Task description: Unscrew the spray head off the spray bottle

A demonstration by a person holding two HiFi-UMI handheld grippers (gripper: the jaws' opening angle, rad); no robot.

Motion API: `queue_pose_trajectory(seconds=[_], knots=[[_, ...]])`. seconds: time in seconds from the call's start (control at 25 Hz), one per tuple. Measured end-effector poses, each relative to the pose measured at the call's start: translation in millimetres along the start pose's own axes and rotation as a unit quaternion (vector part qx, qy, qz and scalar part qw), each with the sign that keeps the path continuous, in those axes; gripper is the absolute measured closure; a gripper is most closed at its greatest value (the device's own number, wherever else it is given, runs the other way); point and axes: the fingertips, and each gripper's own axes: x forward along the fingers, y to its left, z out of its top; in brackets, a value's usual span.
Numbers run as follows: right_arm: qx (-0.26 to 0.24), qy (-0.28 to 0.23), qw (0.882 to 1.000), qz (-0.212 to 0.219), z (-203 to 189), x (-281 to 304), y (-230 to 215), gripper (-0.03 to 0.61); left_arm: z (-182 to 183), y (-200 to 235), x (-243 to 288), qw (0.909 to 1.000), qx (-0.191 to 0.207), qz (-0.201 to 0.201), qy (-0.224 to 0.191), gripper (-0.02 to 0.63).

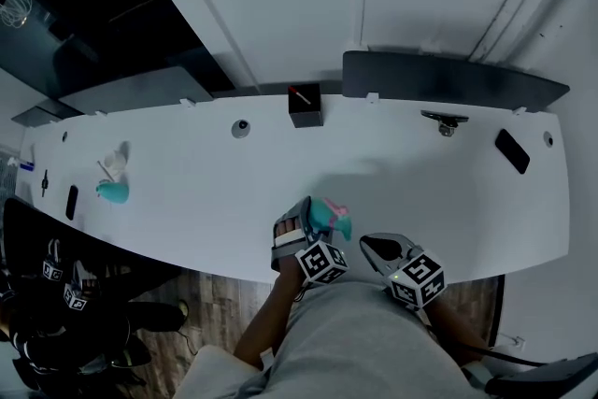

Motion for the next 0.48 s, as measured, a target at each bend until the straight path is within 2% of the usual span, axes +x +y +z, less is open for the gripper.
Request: queue_pose_trajectory(seconds=[0.04,0.08,0.12,0.28,0.48], knots=[[0.009,-0.001,1.000,0.021,4.8,-0.3,6.2,0.545,-0.7,1.4,0.2,1.0000,0.003,0.003,0.003,0.215],[0.018,-0.002,0.999,0.038,9.5,-0.3,11.4,0.384,-1.4,2.0,0.6,1.0000,0.006,0.006,0.005,0.215],[0.027,-0.003,0.999,0.047,14.4,-0.2,14.6,0.347,-1.7,2.1,1.0,0.9999,0.008,0.007,0.006,0.215],[0.059,-0.011,0.997,0.042,31.0,3.8,11.0,0.355,-1.0,1.8,0.9,0.9996,0.022,0.013,0.008,0.213],[0.097,-0.014,0.994,0.038,42.4,7.3,4.4,0.402,-2.7,2.5,-1.3,0.9977,0.056,0.029,0.023,0.213]])
